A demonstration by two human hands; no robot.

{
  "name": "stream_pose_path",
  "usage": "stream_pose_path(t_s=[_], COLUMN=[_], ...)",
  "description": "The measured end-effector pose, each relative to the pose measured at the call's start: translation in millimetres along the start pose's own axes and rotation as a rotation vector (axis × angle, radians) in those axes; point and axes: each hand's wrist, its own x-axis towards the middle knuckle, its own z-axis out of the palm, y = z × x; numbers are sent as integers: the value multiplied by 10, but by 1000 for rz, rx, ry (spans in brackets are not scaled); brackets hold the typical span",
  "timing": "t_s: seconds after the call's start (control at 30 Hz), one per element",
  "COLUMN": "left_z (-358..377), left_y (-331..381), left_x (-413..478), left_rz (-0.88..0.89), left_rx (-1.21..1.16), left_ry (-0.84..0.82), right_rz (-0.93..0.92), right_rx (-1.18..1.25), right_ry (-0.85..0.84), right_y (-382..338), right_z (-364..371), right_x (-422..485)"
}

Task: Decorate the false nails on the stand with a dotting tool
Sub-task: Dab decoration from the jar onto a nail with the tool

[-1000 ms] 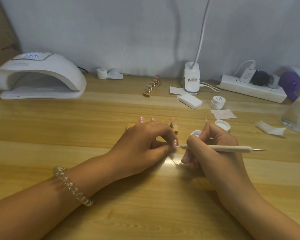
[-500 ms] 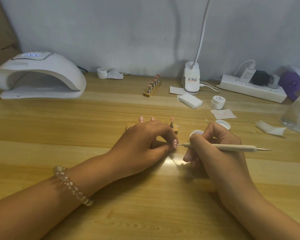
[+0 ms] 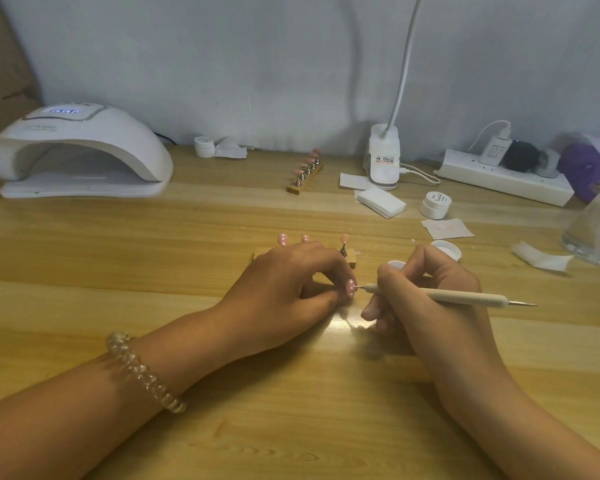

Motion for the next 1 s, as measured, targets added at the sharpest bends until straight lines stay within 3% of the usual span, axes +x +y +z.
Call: stream_pose_path(t_s=[0.27, 0.43, 1.0], left_z=[-1, 13, 31], left_y=[35, 58, 80], left_x=[-12, -7, -19], left_rz=[4, -23, -84], left_rx=[-3, -25, 49], left_ry=[19, 71, 70], right_rz=[-141, -55, 16], right_rx=[120, 128, 74], right_ry=[228, 342, 277], right_y=[-13, 13, 44], right_z=[-107, -239, -266], right_x=[98, 239, 271])
